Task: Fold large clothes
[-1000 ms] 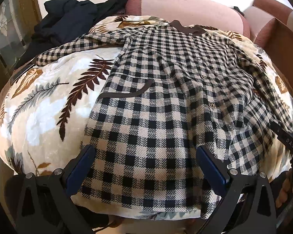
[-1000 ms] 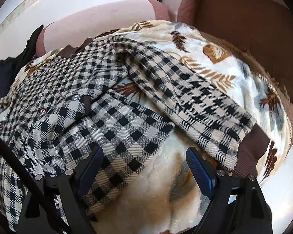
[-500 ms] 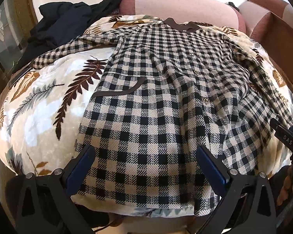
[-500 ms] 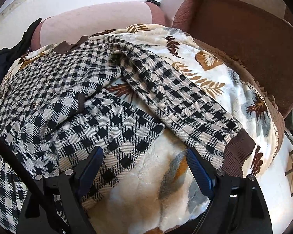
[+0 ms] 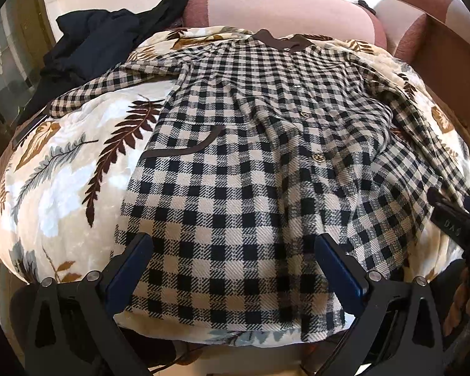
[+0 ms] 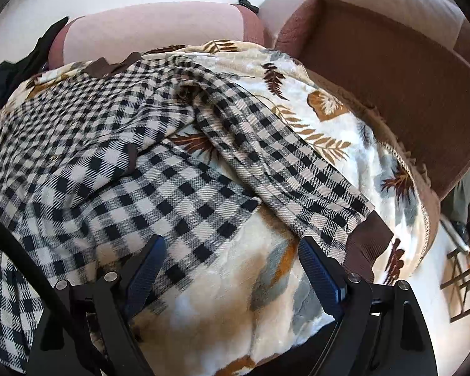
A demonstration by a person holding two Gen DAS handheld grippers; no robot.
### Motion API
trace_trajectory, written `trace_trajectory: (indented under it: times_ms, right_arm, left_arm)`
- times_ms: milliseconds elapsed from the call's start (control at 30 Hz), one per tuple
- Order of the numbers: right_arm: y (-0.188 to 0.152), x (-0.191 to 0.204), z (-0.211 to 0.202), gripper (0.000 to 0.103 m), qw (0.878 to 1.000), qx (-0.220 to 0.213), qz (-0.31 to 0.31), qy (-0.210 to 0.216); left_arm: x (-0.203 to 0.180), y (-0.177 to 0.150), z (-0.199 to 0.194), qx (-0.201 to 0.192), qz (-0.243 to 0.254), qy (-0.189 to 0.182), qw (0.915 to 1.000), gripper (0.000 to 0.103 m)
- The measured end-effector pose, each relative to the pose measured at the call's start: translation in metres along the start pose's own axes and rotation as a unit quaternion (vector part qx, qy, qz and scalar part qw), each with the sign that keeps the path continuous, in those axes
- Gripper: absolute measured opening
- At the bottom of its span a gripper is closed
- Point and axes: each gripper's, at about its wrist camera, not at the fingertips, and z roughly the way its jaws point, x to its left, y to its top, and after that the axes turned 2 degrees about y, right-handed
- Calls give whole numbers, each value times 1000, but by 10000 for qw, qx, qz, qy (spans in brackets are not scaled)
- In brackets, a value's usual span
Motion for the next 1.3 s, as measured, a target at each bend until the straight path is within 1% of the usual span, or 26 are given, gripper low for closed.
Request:
trace_trajectory:
  times_ms: [200, 367, 500, 667, 733, 767, 800, 833, 867, 900, 967, 1000, 1033, 1067, 1133, 1167, 1200, 1300]
  right_arm:
    - [-11, 45, -8, 90, 9975, 95, -686, 171]
    - [-16, 72, -15, 90, 9941, 78, -1051, 256]
    - [-17, 78, -16, 90, 9930, 78, -1156, 247]
    - [-15, 74, -11, 90, 9929, 124, -1154, 264]
    - [-8, 54, -2, 90, 9959, 135, -866, 241]
    - [-3, 36, 5, 90, 9979, 221, -529, 291]
    - [1, 14, 12, 90, 9983, 330, -115, 460]
    - [3, 0, 17, 90, 9973, 394, 167, 596]
    - [4, -21, 24, 89, 9942, 467, 556, 791]
    - [3, -47, 33, 87, 9880, 544, 1017, 1025]
    - [-1, -71, 42, 85, 9797, 578, 1450, 1256]
    - [-4, -84, 48, 84, 9732, 574, 1663, 1480]
    - [-6, -88, 51, 84, 9703, 556, 1717, 1614]
    - [-6, -88, 51, 84, 9699, 477, 1691, 1686]
    - [-2, -81, 50, 84, 9697, 367, 1563, 1843]
    - [0, -78, 51, 84, 9695, 354, 1537, 1874]
    - [4, -72, 52, 84, 9707, 339, 1485, 1861]
    - [14, -53, 57, 83, 9759, 263, 1314, 1721]
  left_arm:
    - [-6, -4, 3, 55, 98, 57, 9999, 103]
    - [-4, -5, 6, 96, 87, 78, 9999, 103]
    - [-2, -6, 9, 129, 57, 54, 9999, 103]
    - [2, -5, 13, 152, 84, 37, 9998, 103]
    - [14, -2, 16, 127, -26, 121, 9998, 103]
    - [22, -1, 18, 120, -124, 168, 9997, 103]
    - [36, 0, 21, 119, -313, 219, 9992, 103]
    - [49, 1, 24, 126, -504, 235, 9984, 103]
    - [63, 2, 28, 137, -725, 233, 9970, 103]
    - [79, 2, 32, 153, -960, 207, 9950, 103]
    - [102, 1, 40, 167, -1269, 88, 9917, 103]
    - [112, 0, 44, 165, -1369, 23, 9905, 103]
    - [118, 0, 48, 170, -1412, -16, 9898, 103]
    - [124, -1, 53, 187, -1410, -77, 9898, 103]
    - [127, -3, 60, 247, -1331, -221, 9906, 103]
    - [125, -4, 61, 205, -1240, -205, 9919, 103]
    - [122, -4, 59, 145, -1123, -234, 9933, 103]
    - [111, -6, 56, 126, -959, -657, 9931, 103]
